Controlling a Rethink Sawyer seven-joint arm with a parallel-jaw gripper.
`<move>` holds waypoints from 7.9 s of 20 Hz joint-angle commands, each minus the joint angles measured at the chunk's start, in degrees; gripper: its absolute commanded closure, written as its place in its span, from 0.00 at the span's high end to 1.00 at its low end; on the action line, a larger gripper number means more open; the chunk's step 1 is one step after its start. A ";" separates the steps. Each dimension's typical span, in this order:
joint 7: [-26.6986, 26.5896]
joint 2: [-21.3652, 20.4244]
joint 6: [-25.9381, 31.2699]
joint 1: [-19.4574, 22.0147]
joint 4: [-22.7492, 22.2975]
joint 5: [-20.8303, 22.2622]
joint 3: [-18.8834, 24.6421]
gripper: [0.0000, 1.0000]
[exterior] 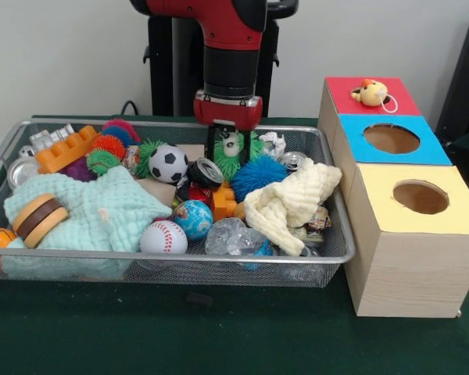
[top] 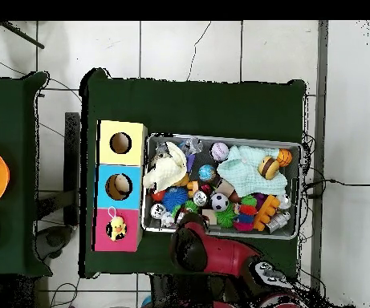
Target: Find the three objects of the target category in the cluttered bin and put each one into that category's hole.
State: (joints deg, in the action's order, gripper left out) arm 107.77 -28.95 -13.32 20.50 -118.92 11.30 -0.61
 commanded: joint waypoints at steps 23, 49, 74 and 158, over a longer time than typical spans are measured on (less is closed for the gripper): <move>9.33 -0.65 8.28 -0.50 5.67 -8.42 10.29 1.00; 5.42 -6.32 21.43 -0.98 12.13 -9.95 8.64 1.00; 7.72 0.20 19.63 -6.52 19.66 -14.15 5.86 1.00; 6.12 -8.22 28.89 4.53 16.91 -2.77 11.25 1.00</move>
State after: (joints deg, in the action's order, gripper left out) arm 107.71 -39.34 19.10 25.61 -97.00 8.02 6.42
